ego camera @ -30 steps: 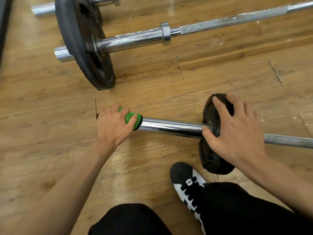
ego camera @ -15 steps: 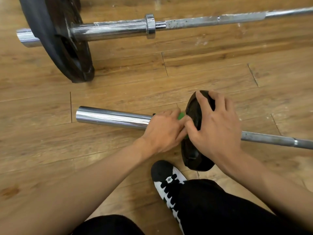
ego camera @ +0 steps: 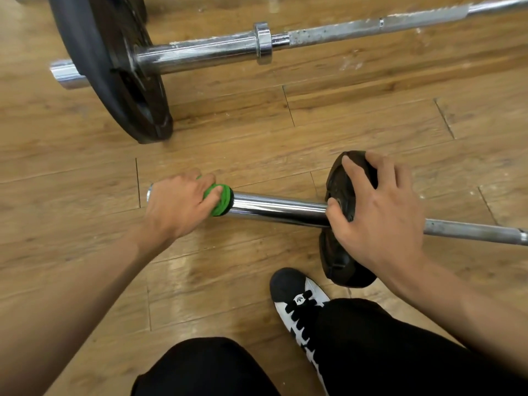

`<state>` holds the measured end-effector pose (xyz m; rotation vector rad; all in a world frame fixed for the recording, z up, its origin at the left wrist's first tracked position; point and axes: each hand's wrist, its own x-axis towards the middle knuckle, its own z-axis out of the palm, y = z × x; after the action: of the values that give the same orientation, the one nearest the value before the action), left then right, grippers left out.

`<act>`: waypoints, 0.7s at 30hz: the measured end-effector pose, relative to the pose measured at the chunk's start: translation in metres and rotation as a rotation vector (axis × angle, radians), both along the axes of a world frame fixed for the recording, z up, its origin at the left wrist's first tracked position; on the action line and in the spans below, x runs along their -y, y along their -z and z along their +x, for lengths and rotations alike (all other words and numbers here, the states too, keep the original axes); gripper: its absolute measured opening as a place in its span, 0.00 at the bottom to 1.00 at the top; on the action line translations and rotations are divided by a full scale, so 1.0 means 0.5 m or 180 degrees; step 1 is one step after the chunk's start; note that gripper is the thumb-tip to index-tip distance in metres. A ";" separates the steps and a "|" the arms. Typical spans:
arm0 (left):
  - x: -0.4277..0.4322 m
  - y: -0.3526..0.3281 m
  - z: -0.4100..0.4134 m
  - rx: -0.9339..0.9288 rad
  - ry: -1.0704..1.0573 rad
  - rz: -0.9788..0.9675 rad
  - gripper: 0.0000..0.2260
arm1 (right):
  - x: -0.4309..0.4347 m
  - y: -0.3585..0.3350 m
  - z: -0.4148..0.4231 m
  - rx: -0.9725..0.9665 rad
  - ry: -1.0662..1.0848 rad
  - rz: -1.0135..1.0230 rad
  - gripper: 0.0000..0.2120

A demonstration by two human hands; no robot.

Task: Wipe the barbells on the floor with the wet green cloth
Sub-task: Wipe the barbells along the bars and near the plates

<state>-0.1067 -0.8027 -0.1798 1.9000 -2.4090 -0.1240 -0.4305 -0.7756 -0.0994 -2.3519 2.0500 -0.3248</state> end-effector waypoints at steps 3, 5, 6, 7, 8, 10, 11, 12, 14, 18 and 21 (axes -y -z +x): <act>-0.001 0.012 0.005 0.0043 -0.0158 0.0009 0.24 | -0.005 0.001 -0.001 0.0052 -0.0004 -0.0026 0.31; -0.008 0.011 -0.001 0.0056 -0.0156 -0.0013 0.23 | -0.016 0.003 -0.005 0.0095 -0.0054 -0.0063 0.30; -0.012 0.009 -0.002 0.0064 -0.0144 -0.0030 0.23 | -0.022 0.004 -0.008 0.0112 -0.0097 -0.0084 0.29; -0.017 0.007 -0.002 0.0076 -0.0146 -0.0050 0.23 | -0.028 0.005 -0.012 0.0125 -0.0154 -0.0103 0.29; -0.022 0.005 -0.002 0.0084 -0.0156 -0.0063 0.22 | -0.032 0.007 -0.017 0.0140 -0.0209 -0.0114 0.29; -0.030 0.001 -0.007 0.0081 -0.0152 -0.0052 0.22 | -0.040 0.011 -0.029 0.0162 -0.0277 -0.0126 0.29; -0.035 -0.001 -0.010 0.0067 -0.0151 -0.0056 0.22 | -0.044 0.012 -0.033 0.0171 -0.0286 -0.0132 0.29; -0.038 -0.003 -0.015 0.0049 -0.0155 -0.0079 0.22 | -0.047 0.013 -0.036 0.0187 -0.0273 -0.0143 0.29; -0.044 -0.009 -0.019 0.0018 -0.0187 -0.0144 0.21 | -0.050 0.012 -0.038 0.0203 -0.0316 -0.0171 0.30; -0.069 -0.011 -0.022 0.0021 -0.0241 -0.0190 0.20 | -0.067 0.015 -0.043 0.0112 -0.0433 -0.0134 0.31; -0.072 -0.006 -0.026 0.0062 -0.0312 -0.0222 0.20 | -0.069 0.011 -0.038 0.0075 -0.0385 -0.0138 0.31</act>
<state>-0.1197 -0.7666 -0.1771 1.9924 -2.2948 -0.0159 -0.4495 -0.7412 -0.1048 -2.4710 1.8992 -0.3963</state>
